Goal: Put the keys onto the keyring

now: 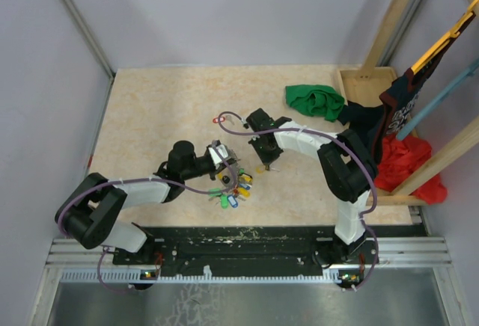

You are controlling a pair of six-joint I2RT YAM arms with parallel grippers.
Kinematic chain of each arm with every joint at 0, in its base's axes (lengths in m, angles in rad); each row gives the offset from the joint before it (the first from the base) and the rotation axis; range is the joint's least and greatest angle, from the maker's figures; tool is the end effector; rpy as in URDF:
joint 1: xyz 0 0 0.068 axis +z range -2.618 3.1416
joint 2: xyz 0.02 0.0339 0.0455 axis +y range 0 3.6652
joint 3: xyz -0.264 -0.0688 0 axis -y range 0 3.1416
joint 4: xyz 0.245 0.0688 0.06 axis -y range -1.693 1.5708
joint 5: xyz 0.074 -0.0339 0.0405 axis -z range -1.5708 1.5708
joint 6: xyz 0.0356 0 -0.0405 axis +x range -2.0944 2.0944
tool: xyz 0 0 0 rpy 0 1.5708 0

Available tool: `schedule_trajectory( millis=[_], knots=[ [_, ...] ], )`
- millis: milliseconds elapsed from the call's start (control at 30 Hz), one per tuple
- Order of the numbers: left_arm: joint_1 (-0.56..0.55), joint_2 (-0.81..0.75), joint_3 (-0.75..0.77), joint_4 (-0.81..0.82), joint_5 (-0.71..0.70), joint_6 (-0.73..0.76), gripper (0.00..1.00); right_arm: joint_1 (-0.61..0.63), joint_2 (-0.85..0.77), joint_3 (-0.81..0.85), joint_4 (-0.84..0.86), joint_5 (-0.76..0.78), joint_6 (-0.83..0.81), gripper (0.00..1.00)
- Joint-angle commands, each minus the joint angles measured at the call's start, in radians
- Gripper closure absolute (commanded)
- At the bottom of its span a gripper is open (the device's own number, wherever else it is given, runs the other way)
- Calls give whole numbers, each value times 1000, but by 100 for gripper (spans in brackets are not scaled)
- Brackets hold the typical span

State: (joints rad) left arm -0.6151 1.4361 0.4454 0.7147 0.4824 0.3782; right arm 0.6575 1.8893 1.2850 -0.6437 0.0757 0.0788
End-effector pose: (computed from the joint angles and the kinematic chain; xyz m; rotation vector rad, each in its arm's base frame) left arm 0.2114 -0.1696 0.1743 1.1689 1.4439 -0.6093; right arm 0.2970 0.2259 0.1705 -0.7859 2.7008 0.0654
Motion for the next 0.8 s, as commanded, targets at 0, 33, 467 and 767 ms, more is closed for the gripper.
schedule_trajectory(
  millis=[0,33,467,767],
  knots=[
    [3,-11,10,30,2,-9,100,-5,-20,31,46,25,-8,100],
    [2,-11,9,31,4,-9,100,-5,-27,26,55,27,-8,100],
    [3,-11,9,34,-10,-15,100,-1,-46,32,17,204,17,100],
    [3,-9,10,35,-17,-19,100,-1,-26,40,58,152,23,98]
  ],
)
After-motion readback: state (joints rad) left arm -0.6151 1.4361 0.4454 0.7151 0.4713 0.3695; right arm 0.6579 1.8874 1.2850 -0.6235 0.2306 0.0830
